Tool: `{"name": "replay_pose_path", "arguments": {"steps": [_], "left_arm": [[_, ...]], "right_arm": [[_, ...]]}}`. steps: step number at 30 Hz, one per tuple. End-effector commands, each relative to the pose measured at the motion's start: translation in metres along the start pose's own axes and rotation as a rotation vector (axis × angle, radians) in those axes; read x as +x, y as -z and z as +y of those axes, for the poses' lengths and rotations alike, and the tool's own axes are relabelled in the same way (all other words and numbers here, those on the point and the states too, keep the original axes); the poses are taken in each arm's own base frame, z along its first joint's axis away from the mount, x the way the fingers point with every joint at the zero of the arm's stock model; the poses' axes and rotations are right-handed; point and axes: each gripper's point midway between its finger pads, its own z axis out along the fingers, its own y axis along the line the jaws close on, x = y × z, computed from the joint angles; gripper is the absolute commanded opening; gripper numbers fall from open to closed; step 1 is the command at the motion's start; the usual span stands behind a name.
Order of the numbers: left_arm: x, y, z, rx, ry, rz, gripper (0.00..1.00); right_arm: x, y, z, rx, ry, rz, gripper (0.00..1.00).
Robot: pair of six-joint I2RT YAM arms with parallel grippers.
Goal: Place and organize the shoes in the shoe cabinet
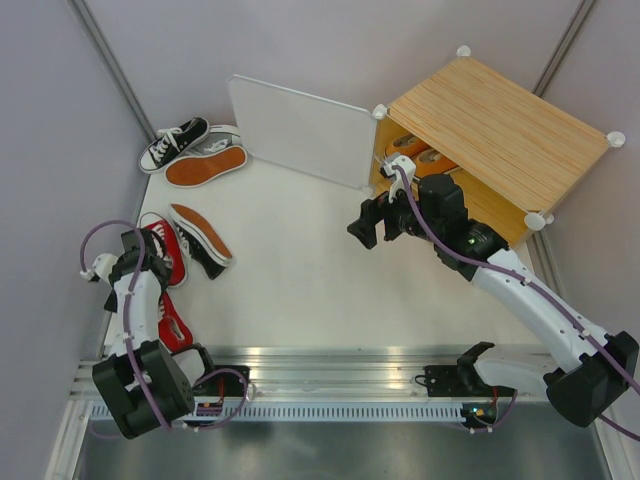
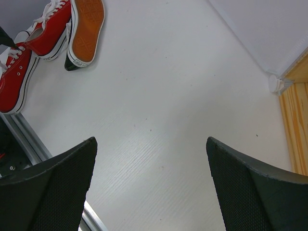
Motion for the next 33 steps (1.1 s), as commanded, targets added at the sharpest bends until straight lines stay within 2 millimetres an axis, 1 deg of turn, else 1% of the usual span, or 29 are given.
{"name": "replay_pose_path", "arguments": {"steps": [1, 4, 5, 7, 10, 11, 13, 14, 15, 16, 17, 19, 20, 23, 26, 27, 28, 29, 30, 32, 33], "left_arm": [[0.018, -0.015, 0.016, -0.092, 0.009, 0.063, 0.95], [0.027, -0.026, 0.012, -0.101, 0.016, 0.109, 0.93], [0.033, -0.031, 0.011, -0.106, 0.014, 0.133, 0.91], [0.04, -0.036, 0.013, -0.116, 0.017, 0.162, 0.89], [0.047, -0.044, 0.013, -0.129, 0.036, 0.207, 0.81], [0.047, -0.046, 0.011, -0.125, 0.04, 0.212, 0.76], [0.048, -0.046, 0.01, -0.119, 0.043, 0.212, 0.68], [0.048, -0.047, 0.008, -0.11, 0.043, 0.217, 0.59], [0.049, -0.048, 0.007, -0.102, 0.043, 0.218, 0.54], [0.05, -0.048, 0.005, -0.097, 0.047, 0.225, 0.41], [0.052, -0.049, 0.005, -0.098, 0.045, 0.233, 0.32], [0.051, -0.048, 0.003, -0.095, 0.04, 0.239, 0.17], [0.049, -0.048, 0.001, -0.087, 0.037, 0.233, 0.03], [0.033, -0.04, -0.003, -0.052, 0.046, 0.185, 0.02], [0.007, -0.026, -0.007, -0.01, 0.063, 0.097, 0.02], [-0.005, -0.02, -0.012, 0.01, 0.071, 0.065, 0.02], [-0.013, -0.015, -0.013, 0.024, 0.075, 0.041, 0.02], [-0.022, -0.008, -0.013, 0.034, 0.074, 0.005, 0.02], [-0.034, -0.001, -0.016, 0.054, 0.085, -0.026, 0.02], [-0.045, 0.008, -0.018, 0.073, 0.076, -0.062, 0.02], [-0.052, 0.015, -0.023, 0.092, 0.071, -0.08, 0.02]], "right_arm": [[-0.018, 0.008, 0.004, -0.008, 0.035, -0.055, 0.98], [-0.015, 0.009, 0.002, 0.003, 0.036, -0.057, 0.98], [-0.013, 0.009, 0.002, 0.003, 0.035, -0.054, 0.98], [-0.012, 0.01, 0.003, 0.001, 0.038, -0.055, 0.98], [-0.014, 0.013, 0.001, 0.01, 0.048, -0.062, 0.98], [-0.014, 0.013, 0.001, 0.013, 0.049, -0.064, 0.98], [-0.012, 0.012, 0.0, 0.018, 0.05, -0.06, 0.98], [-0.013, 0.012, 0.0, 0.018, 0.054, -0.061, 0.98], [-0.013, 0.012, 0.0, 0.018, 0.053, -0.064, 0.98], [-0.012, 0.012, 0.0, 0.015, 0.053, -0.061, 0.98], [-0.012, 0.011, 0.0, 0.012, 0.052, -0.059, 0.98], [-0.012, 0.011, 0.0, 0.012, 0.052, -0.059, 0.98], [-0.013, 0.011, 0.001, 0.012, 0.054, -0.06, 0.98], [-0.013, 0.011, 0.0, 0.014, 0.057, -0.056, 0.98], [-0.014, 0.01, 0.001, 0.01, 0.057, -0.054, 0.98], [-0.014, 0.009, 0.0, 0.01, 0.054, -0.05, 0.98], [-0.016, 0.008, 0.001, 0.007, 0.056, -0.051, 0.98], [-0.016, 0.008, 0.001, 0.005, 0.054, -0.049, 0.98], [-0.015, 0.007, 0.002, 0.001, 0.053, -0.044, 0.98], [-0.015, 0.005, 0.002, -0.002, 0.051, -0.041, 0.98], [-0.015, 0.005, 0.002, -0.003, 0.05, -0.04, 0.98]]}}
